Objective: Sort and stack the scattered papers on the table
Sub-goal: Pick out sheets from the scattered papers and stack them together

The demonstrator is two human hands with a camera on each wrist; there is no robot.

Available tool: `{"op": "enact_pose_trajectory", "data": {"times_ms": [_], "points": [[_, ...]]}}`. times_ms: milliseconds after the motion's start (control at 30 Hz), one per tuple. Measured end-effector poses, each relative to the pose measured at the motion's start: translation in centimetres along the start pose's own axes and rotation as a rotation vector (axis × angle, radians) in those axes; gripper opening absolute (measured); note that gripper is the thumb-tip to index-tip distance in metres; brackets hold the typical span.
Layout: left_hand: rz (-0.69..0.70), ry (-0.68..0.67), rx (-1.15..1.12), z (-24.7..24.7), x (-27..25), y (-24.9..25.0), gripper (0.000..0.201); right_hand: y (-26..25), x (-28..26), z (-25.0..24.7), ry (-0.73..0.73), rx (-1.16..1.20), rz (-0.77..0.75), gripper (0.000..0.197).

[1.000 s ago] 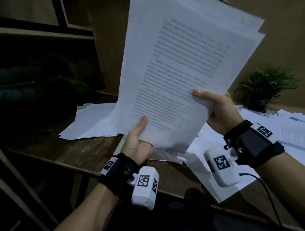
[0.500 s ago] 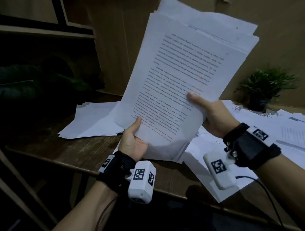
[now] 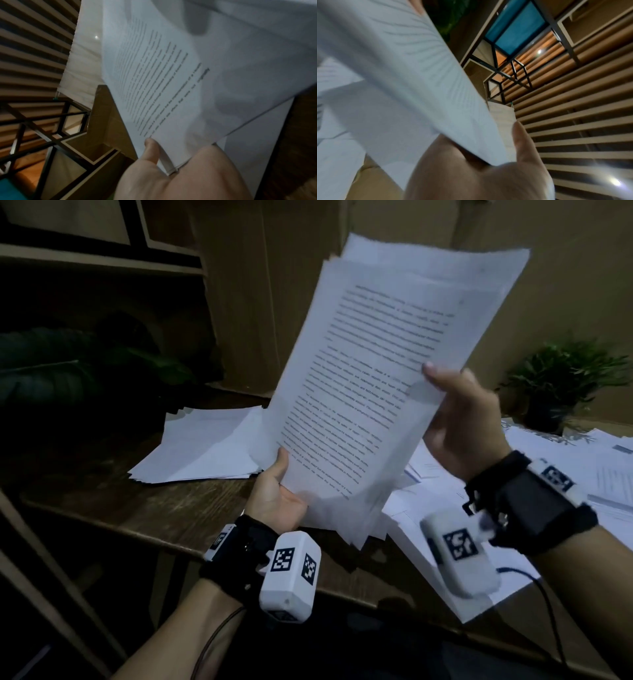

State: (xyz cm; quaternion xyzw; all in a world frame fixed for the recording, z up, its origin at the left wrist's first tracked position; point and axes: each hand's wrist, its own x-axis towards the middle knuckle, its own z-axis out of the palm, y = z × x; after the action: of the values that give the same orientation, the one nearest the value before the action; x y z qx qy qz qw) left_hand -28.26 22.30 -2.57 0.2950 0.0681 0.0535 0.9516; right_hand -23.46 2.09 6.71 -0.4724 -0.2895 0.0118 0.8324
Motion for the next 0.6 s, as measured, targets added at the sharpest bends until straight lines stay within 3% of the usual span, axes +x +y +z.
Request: {"op": "enact_pose_trajectory", "data": {"times_ms": [233, 400, 500, 600], "points": [[-0.078, 0.139, 0.069, 0.1, -0.8, -0.1, 0.039, 2.6, 1.3, -1.9, 0.168, -0.134, 0.124, 0.041], [-0.138, 0.230, 0.140, 0.8, -1.6, -0.6, 0.034, 5.4, -0.6, -3.4, 0.262, -0.183, 0.489, 0.033], [-0.106, 0.203, 0.218, -0.1, -1.4, -1.0, 0.036, 5.8, -1.2, -4.4, 0.309, -0.175, 0.712, 0.036], [-0.116, 0.137, 0.197, -0.8, -1.7, 0.2, 0.030, 5.0, -1.8, -5.6, 0.276, -0.150, 0.805, 0.032]]}}
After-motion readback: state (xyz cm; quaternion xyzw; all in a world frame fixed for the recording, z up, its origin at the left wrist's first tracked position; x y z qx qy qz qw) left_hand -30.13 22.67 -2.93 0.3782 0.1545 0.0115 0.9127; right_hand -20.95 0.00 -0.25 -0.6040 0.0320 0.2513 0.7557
